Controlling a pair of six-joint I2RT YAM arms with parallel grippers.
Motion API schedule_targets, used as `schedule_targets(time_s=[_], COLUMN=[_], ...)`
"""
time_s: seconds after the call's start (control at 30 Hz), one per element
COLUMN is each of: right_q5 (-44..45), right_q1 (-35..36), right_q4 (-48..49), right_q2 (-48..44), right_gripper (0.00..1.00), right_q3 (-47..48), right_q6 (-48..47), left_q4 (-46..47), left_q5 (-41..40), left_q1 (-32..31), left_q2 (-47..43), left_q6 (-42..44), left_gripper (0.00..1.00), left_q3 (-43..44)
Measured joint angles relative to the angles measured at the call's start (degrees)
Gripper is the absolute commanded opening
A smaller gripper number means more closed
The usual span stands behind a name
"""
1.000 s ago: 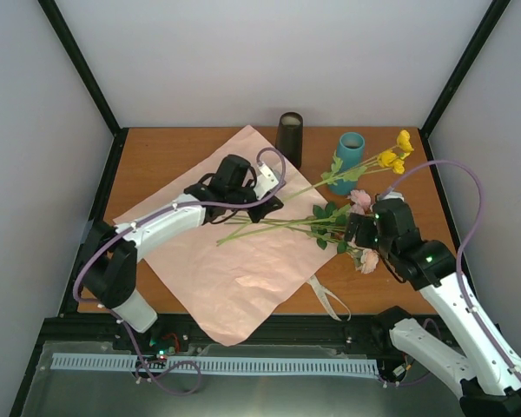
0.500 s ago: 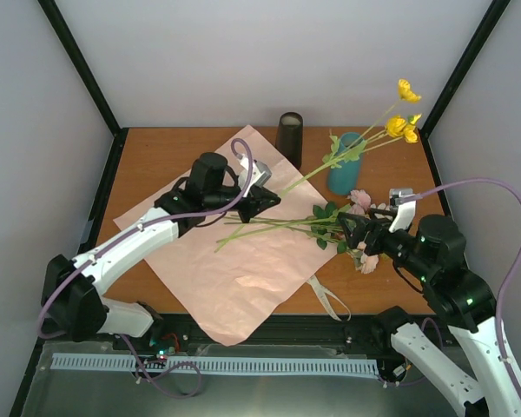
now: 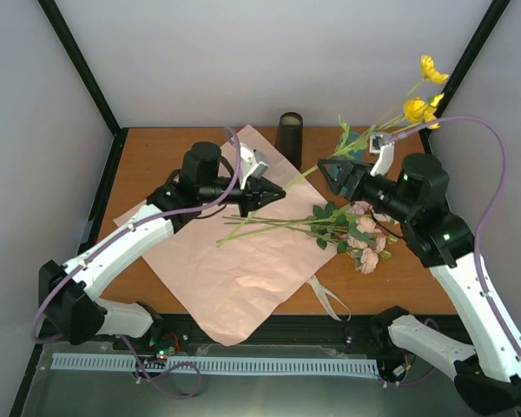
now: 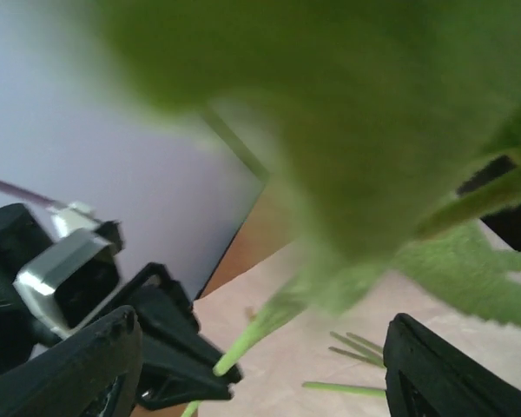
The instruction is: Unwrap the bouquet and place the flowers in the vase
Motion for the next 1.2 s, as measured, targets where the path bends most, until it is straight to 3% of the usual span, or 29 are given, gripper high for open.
schedule_targets(time_s=[0.13,0.27,0.3,0.33,0.43,0.6,0.63,0.67,1.03,1.2], right_q5=[0.81,0.46,0.50,0.66,0.20,1.95,2.71,3.50,20.46,24.46], right_q1=[-0.02,0.00,0.00,-0.02,0.28,-0.02,-0.04,-0.04,-0.70,-6.73], right_q4=[1.38,4.28,4.50,4.55,4.70,4.63,3.82,3.19,-4.70,-7.34], right_q2=[4.85,7.54,8.22,8.79,9.73,9.86,10.45,11.15,21.75,27.43], right_gripper=[0.54,0.13,0.05,0.03,0.03,0.03,0.03,0.03,0.03,0.03], right_q3=[2.80,4.48,5.20,5.84,7.50,8.31,9.77,11.50,37.68,44.63], right_q6=[4.00,6.51,7.06,7.30,8.74,6.21,5.03,3.72,-13.29,-17.49], left_q4=[0.02,-0.07,-0.09,0.02,0.15,-0.81,-0.96,-1.01,-2.40,-5.99], left_q5=[0.46,0.44,0.46,0.46,0.15,-0.59,-1.36,-2.23,-20.17,-24.37], left_q1=[0.00,0.00,0.00,0.00,0.00,-0.09,-0.09,-0.09,-0.09,-0.09], left_q2=[-0.11,-0.24,-0.46,-0.70,-1.09,-1.05,-1.09,-1.18,-7.82,-8.02], left_q6=[-0.72,-1.09,-1.07,-1.05,-0.63,0.37,-0.02,-0.17,-0.55,0.42], left_gripper=[0.03,0.04,0.04,0.06,0.18,0.72,0.90,0.98,0.99,0.99], left_q3=[2.38,3.26,3.26,3.26,3.26,3.45,3.43,3.41,-0.74,-0.72])
